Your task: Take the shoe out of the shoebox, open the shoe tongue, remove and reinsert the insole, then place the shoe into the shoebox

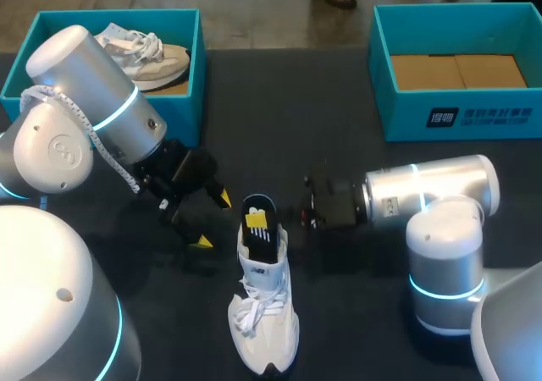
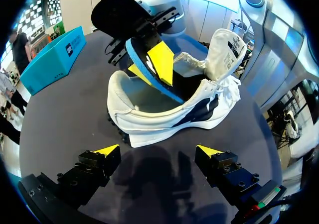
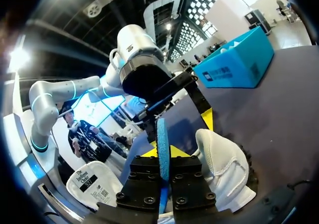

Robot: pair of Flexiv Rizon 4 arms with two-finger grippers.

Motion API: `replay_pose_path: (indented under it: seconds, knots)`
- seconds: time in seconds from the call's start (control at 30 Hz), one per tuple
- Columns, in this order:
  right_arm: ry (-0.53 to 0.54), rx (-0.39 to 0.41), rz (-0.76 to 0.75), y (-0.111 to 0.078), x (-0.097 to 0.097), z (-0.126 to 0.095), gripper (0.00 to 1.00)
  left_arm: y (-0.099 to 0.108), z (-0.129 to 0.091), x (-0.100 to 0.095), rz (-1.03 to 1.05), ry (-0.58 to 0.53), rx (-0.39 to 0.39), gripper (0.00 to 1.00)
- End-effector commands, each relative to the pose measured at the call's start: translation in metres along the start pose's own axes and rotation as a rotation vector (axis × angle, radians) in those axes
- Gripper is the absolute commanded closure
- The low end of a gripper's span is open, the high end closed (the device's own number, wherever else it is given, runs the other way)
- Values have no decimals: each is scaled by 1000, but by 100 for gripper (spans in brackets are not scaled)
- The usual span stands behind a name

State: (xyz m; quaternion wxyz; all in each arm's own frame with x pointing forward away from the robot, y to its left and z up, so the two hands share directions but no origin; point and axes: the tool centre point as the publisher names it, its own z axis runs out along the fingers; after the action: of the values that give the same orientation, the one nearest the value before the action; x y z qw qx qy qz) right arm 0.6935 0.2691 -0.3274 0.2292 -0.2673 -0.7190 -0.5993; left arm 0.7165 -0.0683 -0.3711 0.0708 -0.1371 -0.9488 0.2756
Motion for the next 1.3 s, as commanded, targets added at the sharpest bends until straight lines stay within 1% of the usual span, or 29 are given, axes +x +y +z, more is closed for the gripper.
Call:
replay_pose_path:
  seconds: [0.03, 0.3, 0.4, 0.5, 0.53, 0.57, 0.63, 0.7, 0.8, 0.93, 1.0, 1.03, 1.07, 1.17, 1.3]
  knots:
    - [4, -4, 14, -9, -1, 2, 100, 0, 0, 0, 0, -1, -2, 0]
    - [6, 9, 66, -31, 6, 5, 100, 0, 0, 0, 0, -1, -2, 0]
    - [7, 12, 73, -33, 7, 4, 100, 0, 0, 0, 0, -1, -2, 0]
    - [4, 7, 57, -28, 9, 3, 100, 0, 0, 0, 0, -1, -2, 0]
    - [3, 4, 48, -26, 10, 3, 90, 0, 0, 0, 0, -1, -2, 0]
    - [2, 5, 38, -23, 10, 3, 73, 0, 0, 0, 0, -1, -2, 0]
    - [-3, 9, 20, -18, 10, 3, 62, 0, 0, 0, 0, -1, -2, 0]
    - [-7, 12, 8, -13, 10, 3, 56, 0, 0, 0, 0, -1, -2, 0]
    - [-11, 12, -6, -7, 10, 2, 57, 0, 0, 0, 0, -1, -2, 0]
    - [-13, 12, -12, -4, 7, 1, 61, 0, 0, 0, 0, -1, -2, 0]
    - [-15, 10, -14, -3, 6, 1, 72, 0, 0, 0, 0, -1, -2, 0]
    - [-16, 8, -15, -2, 5, 0, 88, 0, 0, 0, 0, -1, -2, 0]
    - [-16, 6, -15, -2, 4, 0, 100, 0, 0, 0, 0, -1, -2, 0]
    - [-16, -1, -4, -5, -1, 0, 100, 0, 0, 0, 0, -1, -2, 0]
    - [-11, -2, 29, -13, -5, 2, 100, 0, 0, 0, 0, -1, -2, 0]
